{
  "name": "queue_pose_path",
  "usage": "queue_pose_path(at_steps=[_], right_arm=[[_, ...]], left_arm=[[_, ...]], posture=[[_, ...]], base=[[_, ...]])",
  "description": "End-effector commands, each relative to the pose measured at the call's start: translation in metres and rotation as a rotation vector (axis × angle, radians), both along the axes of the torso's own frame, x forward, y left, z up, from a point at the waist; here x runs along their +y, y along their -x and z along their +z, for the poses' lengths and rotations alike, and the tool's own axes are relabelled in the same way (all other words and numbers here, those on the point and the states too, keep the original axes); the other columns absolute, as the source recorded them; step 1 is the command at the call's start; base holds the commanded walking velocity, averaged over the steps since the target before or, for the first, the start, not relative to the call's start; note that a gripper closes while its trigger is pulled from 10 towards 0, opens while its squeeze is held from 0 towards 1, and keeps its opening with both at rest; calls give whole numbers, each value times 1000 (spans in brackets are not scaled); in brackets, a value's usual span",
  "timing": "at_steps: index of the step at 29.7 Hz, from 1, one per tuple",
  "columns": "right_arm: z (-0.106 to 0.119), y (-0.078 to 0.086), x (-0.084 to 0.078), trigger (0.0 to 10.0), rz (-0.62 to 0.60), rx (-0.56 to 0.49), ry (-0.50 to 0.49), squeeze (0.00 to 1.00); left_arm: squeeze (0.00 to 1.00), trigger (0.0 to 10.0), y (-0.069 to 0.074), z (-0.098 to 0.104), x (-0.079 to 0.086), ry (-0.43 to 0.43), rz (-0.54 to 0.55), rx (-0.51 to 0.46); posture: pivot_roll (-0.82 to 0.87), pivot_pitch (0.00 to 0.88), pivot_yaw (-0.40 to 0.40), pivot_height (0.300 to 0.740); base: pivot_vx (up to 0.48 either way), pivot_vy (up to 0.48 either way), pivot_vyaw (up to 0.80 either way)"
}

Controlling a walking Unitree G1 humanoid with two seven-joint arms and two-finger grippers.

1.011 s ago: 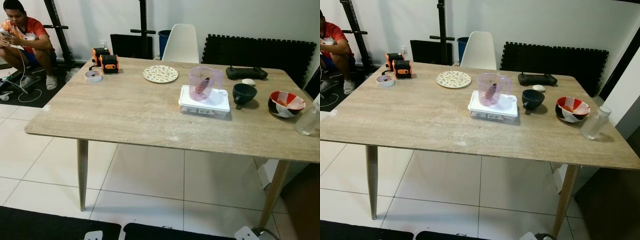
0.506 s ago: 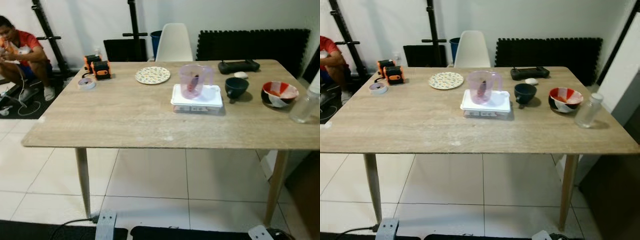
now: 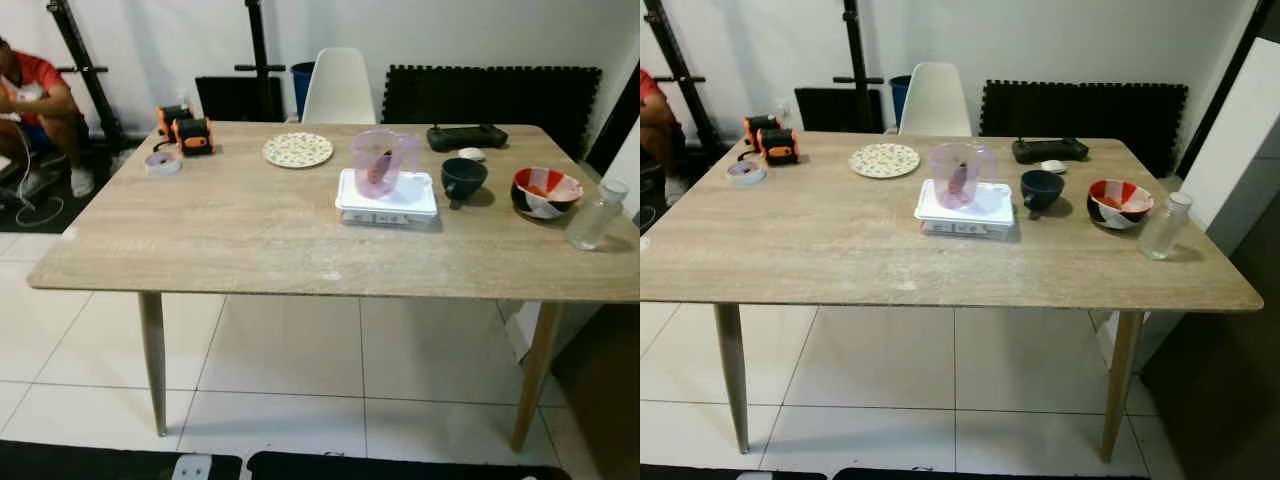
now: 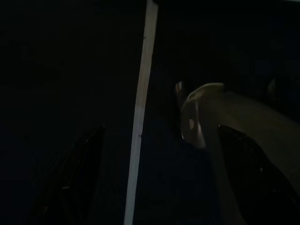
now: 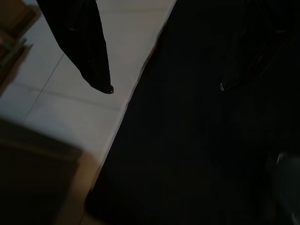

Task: Restocking fridge

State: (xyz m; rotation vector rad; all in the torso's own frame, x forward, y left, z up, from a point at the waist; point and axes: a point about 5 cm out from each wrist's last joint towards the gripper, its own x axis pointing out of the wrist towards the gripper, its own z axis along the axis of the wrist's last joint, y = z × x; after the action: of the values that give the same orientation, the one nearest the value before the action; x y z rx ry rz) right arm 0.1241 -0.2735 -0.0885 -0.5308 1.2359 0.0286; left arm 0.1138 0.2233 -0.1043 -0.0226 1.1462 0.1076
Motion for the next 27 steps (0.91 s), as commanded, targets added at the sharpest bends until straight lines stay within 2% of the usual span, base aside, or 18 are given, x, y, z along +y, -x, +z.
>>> queue_pose_path(at_steps=[1, 2, 3, 4, 5, 7, 8, 9, 10, 12, 14, 18, 24, 27], right_arm=[[8, -18, -5, 10000, -43, -91, -8, 0], [8, -18, -5, 10000, -43, -91, -8, 0], [12, -28, -3, 10000, -61, -139, -30, 0], [12, -28, -3, 10000, -61, -139, -30, 0], [15, -39, 2, 10000, -132, -202, -109, 0], [21, -59, 15, 10000, -375, -341, -366, 0], [23, -66, 20, 10000, -442, -385, -452, 0], [24, -70, 25, 10000, -467, -405, -497, 0], [24, -70, 25, 10000, -467, -405, -497, 0], [18, -67, 36, 10000, -427, -370, -472, 0], [16, -64, 39, 10000, -420, -352, -459, 0], [8, -50, 43, 10000, -429, -282, -424, 0], [1, -37, 46, 10000, -412, -241, -407, 0], [0, -32, 44, 10000, -339, -208, -356, 0]], left_arm=[[0, 10000, -4, 0, -4, 4, 15, -21], [0, 10000, -4, 0, -4, 4, 15, -21], [0, 10000, -6, 1, -4, 8, 31, -30], [0, 10000, -6, 1, -4, 8, 31, -30], [0, 10000, -12, 3, -4, 15, 44, -50], [0, 10000, -24, 7, -3, 22, 43, -90], [0, 10000, -29, 9, -4, 34, 49, -106], [0, 10000, -34, 11, -5, 54, 63, -128], [0, 10000, -34, 11, -5, 54, 63, -128], [0, 10000, -47, 15, -11, 90, 56, -183], [0, 10000, -49, 16, -13, 86, 40, -187], [0, 10000, -48, 14, -19, 115, 49, -175], [0, 10000, -42, 11, -22, 135, 28, -153], [0, 10000, -36, 9, -21, 130, 13, -130]], posture=[[-92, 0, -22, 740], [-92, 0, -22, 740], [-90, 0, -19, 740], [-90, 0, -19, 740], [-97, 0, -10, 740], [-88, 0, -3, 740], [-88, 0, -3, 740], [-92, 0, 1, 740], [-92, 0, 1, 740], [-88, 0, 6, 740], [-88, 0, 6, 740], [-81, 0, 10, 740], [-78, 0, 16, 740], [-84, 0, 18, 740]], base=[[0, 0, 0], [0, 0, 0], [0, 0, 0], [0, 0, 0], [0, 0, 0], [0, 0, 0], [0, 0, 0], [0, 0, 0], [0, 0, 0], [0, 0, 0], [0, 0, 0], [0, 0, 0], [0, 0, 0], [0, 0, 0]])
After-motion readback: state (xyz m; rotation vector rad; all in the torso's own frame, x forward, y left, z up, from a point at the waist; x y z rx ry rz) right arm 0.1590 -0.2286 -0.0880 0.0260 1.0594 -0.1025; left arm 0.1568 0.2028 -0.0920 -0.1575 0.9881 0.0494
